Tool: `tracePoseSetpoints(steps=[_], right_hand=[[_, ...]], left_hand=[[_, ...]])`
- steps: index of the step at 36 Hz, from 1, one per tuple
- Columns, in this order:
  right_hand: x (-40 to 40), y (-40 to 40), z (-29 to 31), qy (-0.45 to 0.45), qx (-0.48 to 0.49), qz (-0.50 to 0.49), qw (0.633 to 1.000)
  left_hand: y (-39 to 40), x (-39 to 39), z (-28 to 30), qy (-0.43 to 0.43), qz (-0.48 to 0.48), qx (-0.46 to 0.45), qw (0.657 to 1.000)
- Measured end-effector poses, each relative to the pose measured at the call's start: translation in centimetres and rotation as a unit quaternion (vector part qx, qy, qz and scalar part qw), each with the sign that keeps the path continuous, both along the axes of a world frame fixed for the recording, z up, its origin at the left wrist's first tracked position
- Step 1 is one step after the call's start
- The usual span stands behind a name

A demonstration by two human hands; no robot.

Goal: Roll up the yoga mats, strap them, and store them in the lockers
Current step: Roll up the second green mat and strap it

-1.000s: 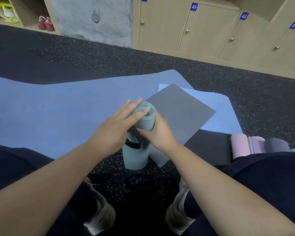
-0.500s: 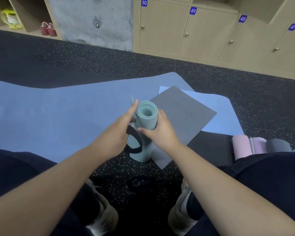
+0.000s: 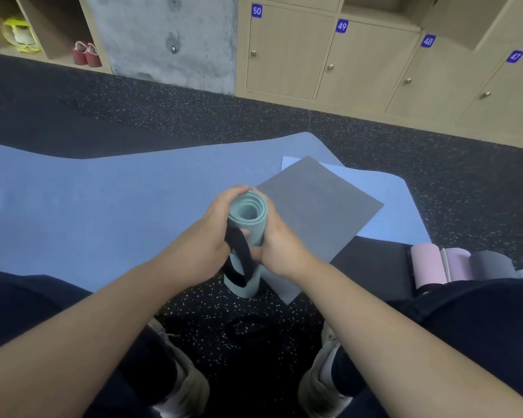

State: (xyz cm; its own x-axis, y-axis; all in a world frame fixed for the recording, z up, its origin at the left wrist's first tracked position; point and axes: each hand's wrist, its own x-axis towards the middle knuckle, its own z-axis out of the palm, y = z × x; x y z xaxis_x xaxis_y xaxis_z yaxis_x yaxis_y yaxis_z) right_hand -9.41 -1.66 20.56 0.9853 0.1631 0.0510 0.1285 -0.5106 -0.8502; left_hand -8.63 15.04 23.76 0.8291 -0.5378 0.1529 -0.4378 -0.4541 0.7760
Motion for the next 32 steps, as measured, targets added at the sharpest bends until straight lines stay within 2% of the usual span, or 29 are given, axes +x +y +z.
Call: tracePoseSetpoints(steps=[6, 10, 13, 15, 24, 32], right_hand=[[0.4, -0.4, -0.7, -0.004, -0.021, 0.0, 1.0], [0.2, 0.1, -1.6, -0.019, -0.002, -0.009, 1.0], [0.6, 0.3, -1.7, -0.029, 0.001, -0.011, 1.0], [0.9, 0.5, -1.5, -0.016, 0.002, -0.005, 1.0], [1.7, 0.2, -1.2, 0.042, 0.014, 0.016, 0.999], [1.7, 0.2, -1.0, 0.028, 0.051, 0.001, 0.998]], left_hand=[[0.1, 0.0, -0.5, 0.026, 0.005, 0.002, 1.0], [-0.4, 0.2, -1.9, -0.064, 0.001, 0.059, 0.996], [-0.3, 0.4, -1.8, -0.159, -0.028, 0.106, 0.981], [-0.1, 0.8, -1.9, -0.187, -0.036, 0.134, 0.972], [0.4, 2.3, -1.9, -0.127, -0.061, 0.104, 0.985], [0.4, 3.2, -2.3, -0.09, -0.084, 0.048, 0.991]])
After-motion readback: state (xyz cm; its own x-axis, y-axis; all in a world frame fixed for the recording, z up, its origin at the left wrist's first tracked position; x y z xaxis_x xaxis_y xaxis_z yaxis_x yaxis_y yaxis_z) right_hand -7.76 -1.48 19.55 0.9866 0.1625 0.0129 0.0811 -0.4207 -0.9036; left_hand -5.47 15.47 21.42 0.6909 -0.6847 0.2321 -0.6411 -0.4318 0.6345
